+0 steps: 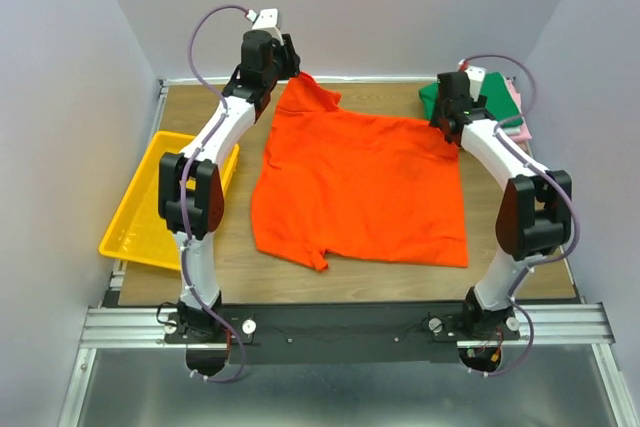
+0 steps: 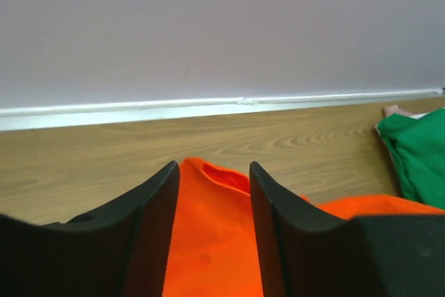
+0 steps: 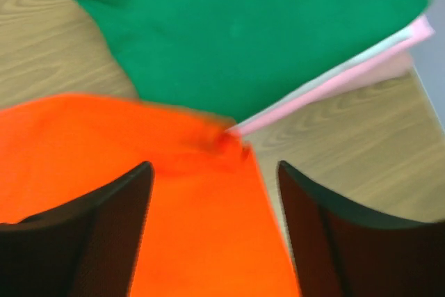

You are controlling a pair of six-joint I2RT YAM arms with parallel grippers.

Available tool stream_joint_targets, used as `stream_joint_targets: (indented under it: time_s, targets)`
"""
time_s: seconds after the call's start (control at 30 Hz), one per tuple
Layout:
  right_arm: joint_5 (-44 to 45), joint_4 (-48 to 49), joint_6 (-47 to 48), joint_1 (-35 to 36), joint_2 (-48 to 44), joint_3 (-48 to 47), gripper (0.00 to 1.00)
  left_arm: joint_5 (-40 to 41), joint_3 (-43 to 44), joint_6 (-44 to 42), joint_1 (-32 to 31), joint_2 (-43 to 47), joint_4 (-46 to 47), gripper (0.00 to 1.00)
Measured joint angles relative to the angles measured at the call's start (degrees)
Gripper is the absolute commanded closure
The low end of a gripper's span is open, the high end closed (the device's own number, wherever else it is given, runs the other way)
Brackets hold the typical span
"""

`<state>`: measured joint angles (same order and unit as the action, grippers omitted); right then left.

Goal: Fold and stack the t-shirts
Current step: Flatten the tshirt out

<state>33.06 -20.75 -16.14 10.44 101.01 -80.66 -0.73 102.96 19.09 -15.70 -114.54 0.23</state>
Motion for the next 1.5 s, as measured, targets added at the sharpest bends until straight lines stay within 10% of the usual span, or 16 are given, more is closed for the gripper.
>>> stream_joint_targets:
  time_s: [0.13,0.83,1.5]
  targets:
    - [-4.33,0.85,0.13,0.0,0.59,-0.13,0.13,0.0,1.31,0.37,-0.02,0.07,-0.02,0.39]
    - [-40.33,7.65,-8.15,2.1,-21.14,33.62,0.13,0.44,-49.03,3.61,-9.94,19.8,6.64,0.39]
    - [-34.03,10.16,-13.42,2.97,-12.04,35.08,0.11,-2.51,-51.06,4.31,-10.29,11.69,12.81,0.39]
